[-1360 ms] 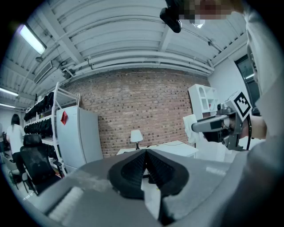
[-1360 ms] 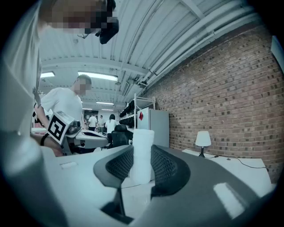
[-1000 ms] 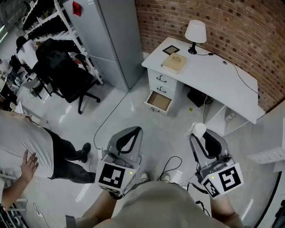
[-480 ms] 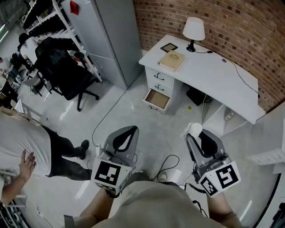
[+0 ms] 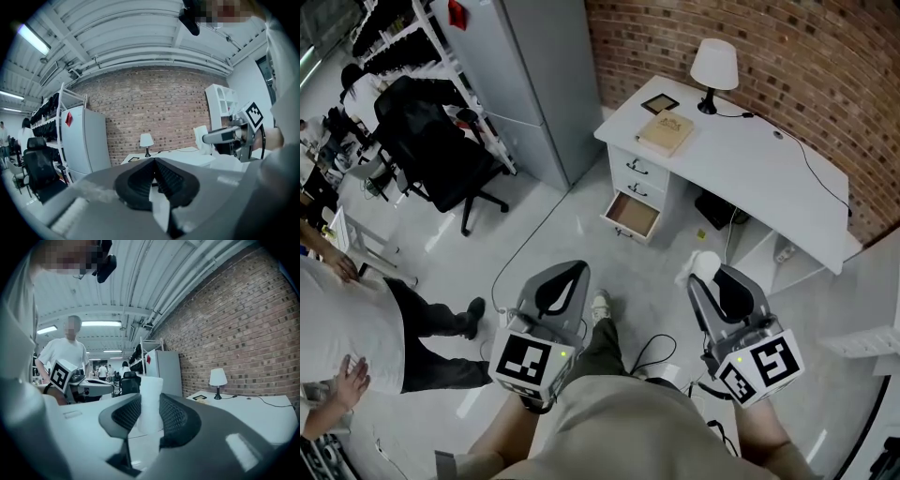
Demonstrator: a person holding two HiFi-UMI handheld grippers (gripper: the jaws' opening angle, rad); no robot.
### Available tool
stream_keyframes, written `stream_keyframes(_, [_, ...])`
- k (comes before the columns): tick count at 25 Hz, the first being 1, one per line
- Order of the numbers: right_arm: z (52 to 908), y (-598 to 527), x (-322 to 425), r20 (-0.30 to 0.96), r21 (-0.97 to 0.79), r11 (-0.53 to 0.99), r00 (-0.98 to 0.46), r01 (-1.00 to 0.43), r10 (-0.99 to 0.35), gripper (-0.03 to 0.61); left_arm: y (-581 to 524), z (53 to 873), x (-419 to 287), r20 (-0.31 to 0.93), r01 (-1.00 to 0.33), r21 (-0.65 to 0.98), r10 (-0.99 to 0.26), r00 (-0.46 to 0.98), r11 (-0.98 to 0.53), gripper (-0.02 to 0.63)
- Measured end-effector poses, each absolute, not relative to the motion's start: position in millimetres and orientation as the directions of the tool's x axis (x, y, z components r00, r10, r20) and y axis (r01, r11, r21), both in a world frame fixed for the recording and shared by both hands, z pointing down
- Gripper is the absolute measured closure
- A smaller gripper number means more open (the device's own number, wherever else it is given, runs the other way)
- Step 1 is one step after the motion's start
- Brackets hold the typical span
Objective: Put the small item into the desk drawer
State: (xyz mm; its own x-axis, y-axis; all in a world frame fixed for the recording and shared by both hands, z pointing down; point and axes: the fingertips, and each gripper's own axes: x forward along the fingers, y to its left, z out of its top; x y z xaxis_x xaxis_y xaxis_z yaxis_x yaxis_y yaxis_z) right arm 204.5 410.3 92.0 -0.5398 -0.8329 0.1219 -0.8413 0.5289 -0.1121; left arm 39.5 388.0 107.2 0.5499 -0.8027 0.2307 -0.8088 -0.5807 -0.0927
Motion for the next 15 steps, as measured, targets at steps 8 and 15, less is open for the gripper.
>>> stream_keyframes(8, [116,328,188,0.157,-0.111,0.505,-0.517,-0.856,-0.841,0.453,303,122,20,0.235,-0.803,-0.058,-0.79,0.566,-0.593,0.611])
stream_keyframes(15, [144,220,159,0.244,-0.143,0.499,-0.519,-0.855,-0.819,0.453,193,152,-5,0.286,-0.775,-0.057,-0.754,0.591,-0.63,0.611])
